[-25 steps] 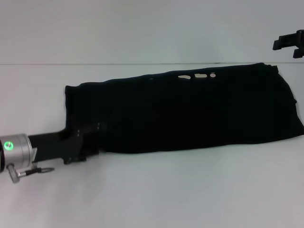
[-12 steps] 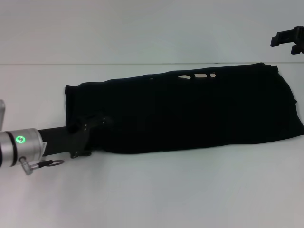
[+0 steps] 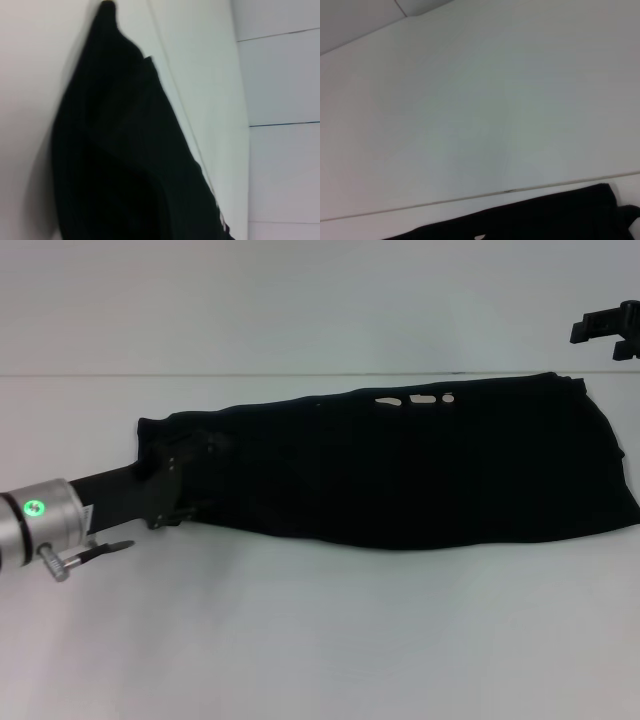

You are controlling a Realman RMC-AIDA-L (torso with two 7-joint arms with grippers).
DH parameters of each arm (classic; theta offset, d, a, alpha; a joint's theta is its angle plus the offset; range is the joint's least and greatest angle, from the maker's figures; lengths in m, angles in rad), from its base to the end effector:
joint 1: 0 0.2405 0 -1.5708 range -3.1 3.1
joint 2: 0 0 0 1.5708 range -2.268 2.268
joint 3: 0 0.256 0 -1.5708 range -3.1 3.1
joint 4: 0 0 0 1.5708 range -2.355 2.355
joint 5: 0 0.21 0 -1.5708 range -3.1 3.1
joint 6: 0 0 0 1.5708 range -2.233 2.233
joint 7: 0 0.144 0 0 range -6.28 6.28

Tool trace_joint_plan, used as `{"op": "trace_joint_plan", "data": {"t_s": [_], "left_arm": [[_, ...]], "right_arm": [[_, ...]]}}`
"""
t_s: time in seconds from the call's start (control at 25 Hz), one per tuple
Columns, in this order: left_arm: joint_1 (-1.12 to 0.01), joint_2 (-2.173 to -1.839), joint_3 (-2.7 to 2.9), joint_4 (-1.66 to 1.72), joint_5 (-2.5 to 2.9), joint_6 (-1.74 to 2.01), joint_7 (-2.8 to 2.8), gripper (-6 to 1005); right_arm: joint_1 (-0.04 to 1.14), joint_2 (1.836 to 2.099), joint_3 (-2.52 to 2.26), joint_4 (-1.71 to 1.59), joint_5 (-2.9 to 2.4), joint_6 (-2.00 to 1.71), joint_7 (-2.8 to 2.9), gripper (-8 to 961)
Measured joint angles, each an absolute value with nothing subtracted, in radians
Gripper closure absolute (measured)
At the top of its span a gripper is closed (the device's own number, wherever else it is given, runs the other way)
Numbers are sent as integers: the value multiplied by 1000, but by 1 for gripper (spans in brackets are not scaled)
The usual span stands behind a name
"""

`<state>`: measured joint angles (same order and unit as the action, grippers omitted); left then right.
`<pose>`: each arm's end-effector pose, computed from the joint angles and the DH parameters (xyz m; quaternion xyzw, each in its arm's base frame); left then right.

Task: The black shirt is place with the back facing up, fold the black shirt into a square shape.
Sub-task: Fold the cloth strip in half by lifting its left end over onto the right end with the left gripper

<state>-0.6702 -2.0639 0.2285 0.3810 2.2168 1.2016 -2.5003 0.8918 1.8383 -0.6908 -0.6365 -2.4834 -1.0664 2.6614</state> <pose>-0.2964 0.3747 -0.0122 -0.5311 -0.7661 -0.3489 0.0962 0.2411 0.4806 0.1143 -0.7236 0.5890 0.1305 0.3353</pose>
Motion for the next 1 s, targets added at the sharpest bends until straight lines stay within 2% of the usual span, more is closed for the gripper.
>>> {"op": "trace_joint_plan", "data": {"t_s": [0.28, 1.0], "left_arm": [[-658, -2053, 258, 389, 2314, 1201, -2552, 127], [-680, -2050, 303, 391, 2331, 1112, -2578, 134]], "right_arm": [[891, 1838, -687, -637, -2483, -1069, 2662, 196], [887, 1838, -686, -648, -2468, -1079, 2665, 196]]}}
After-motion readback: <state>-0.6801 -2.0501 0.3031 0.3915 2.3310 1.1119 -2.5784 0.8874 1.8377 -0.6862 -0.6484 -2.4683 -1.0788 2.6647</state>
